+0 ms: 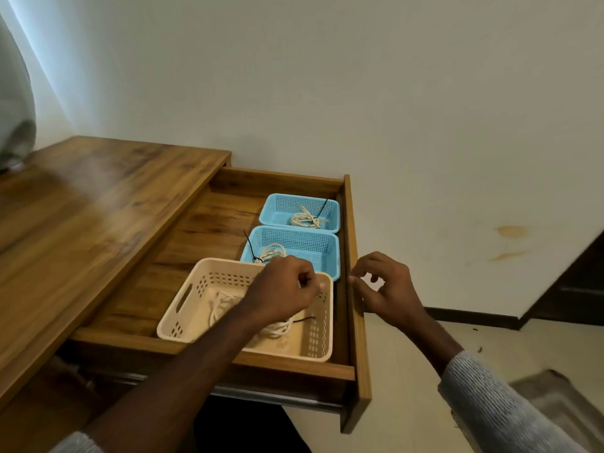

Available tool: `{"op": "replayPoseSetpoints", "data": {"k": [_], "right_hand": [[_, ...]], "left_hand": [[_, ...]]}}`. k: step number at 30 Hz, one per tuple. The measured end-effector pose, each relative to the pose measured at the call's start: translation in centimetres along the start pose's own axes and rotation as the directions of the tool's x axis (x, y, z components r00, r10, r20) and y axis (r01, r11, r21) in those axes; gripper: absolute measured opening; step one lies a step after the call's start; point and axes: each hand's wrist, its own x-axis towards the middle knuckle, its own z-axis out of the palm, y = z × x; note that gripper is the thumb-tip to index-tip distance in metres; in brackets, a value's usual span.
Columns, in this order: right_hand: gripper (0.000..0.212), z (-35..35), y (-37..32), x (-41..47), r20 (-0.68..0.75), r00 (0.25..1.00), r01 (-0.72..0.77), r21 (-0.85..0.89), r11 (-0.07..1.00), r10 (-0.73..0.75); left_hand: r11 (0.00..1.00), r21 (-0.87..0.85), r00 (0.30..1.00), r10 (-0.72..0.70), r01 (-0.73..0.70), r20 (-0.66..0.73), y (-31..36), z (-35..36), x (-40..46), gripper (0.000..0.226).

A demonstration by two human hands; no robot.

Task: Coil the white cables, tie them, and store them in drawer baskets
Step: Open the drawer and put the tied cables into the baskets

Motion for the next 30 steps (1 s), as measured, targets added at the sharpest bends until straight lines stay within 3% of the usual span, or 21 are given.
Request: {"op": "replayPoseSetpoints", "data": {"k": [6,12,16,22,30], "right_hand": [[0.027,-0.9,1.5,-2.3,0.01,1.0,-0.009,0.091,0.996,0.008],[0.025,-0.4,1.9,-1.6,0.01,0.999,0.048,0.098,0.994,-0.05],[0.013,0.3,1.6,-0.4,0.03,0.993,0.112,0.108,0.988,-0.116],[0.022,2.5,0.8,0.4,0.033,0.986,0.156,0.187,0.97,-0.165],[0.02,7.5,-0.8,3.1,0.078,0.958,0.25,0.239,0.938,-0.276]], "left_hand": [[0.999,-0.032,0.996,0.035,-0.032,0.08,4.8,2.6,-2.0,0.025],[0.992,0.123,0.999,-0.029,0.031,-0.019,5.9,4.8,-3.1,0.035],[0.982,0.176,0.996,-0.06,0.071,-0.07,6.0,4.5,-3.1,0.027],[0.948,0.309,0.995,-0.057,0.08,-0.083,5.3,3.6,-3.9,0.03],[0.892,0.418,0.984,-0.13,0.171,-0.125,2.4,-0.7,-5.4,0.031]]}}
